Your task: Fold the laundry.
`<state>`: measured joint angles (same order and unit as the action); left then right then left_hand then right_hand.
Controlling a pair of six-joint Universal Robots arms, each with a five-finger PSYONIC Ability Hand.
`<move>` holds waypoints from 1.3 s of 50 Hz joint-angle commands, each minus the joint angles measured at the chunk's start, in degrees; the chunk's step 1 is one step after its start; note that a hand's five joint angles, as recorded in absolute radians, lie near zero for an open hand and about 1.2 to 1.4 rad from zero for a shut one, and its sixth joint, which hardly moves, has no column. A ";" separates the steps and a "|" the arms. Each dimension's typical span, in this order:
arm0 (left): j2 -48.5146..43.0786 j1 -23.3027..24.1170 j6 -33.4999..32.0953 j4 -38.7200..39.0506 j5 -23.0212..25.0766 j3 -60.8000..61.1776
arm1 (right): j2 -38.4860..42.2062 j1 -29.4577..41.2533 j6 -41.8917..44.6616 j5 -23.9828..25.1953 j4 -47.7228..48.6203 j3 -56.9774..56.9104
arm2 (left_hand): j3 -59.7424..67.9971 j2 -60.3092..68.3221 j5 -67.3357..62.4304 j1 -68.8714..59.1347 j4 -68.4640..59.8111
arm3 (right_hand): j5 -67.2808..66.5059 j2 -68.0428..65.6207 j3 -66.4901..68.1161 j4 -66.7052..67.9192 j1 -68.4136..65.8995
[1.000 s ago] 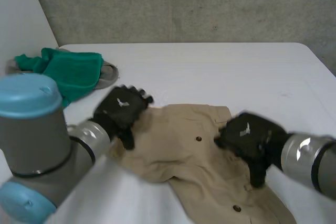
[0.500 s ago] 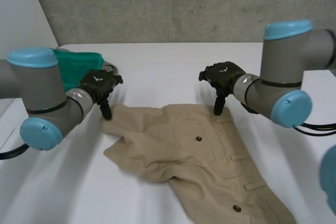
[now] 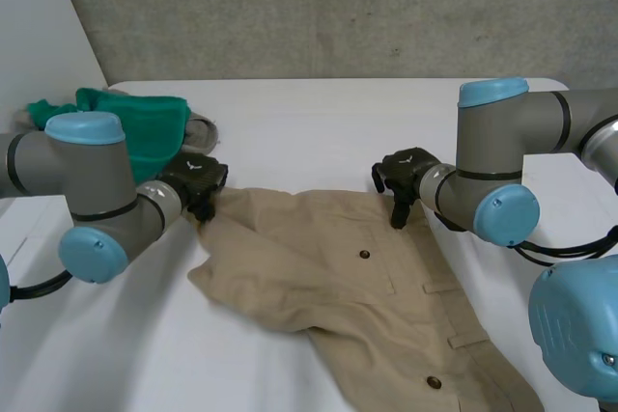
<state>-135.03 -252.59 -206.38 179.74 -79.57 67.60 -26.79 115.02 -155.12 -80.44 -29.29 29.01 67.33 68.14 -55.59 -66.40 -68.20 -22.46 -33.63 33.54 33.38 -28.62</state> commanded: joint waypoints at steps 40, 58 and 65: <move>16.62 9.83 0.72 35.68 -12.28 -17.96 | -20.31 -0.15 -9.77 -4.46 22.25 -18.21 | 12.67 11.86 -14.41 -13.60 -11.80 | -47.54 -46.37 46.46 46.62 -51.38; 21.48 10.54 0.02 33.49 -11.49 19.82 | -29.11 -2.87 -3.18 -2.88 17.50 27.40 | 12.67 11.86 -14.41 -13.60 -11.80 | -47.54 -46.37 46.46 46.62 -51.38; 17.52 10.89 -0.07 28.74 -11.75 27.32 | -28.06 -2.96 1.30 -1.30 22.60 42.08 | 12.67 11.86 -14.41 -13.60 -11.80 | -47.54 -46.37 46.46 46.62 -51.38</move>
<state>-114.18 -242.03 -206.30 212.67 -91.04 88.38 -55.93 112.20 -157.43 -82.88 -10.66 59.70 68.37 68.79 -55.59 -66.40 -68.91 -56.59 -67.25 67.97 68.06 -56.13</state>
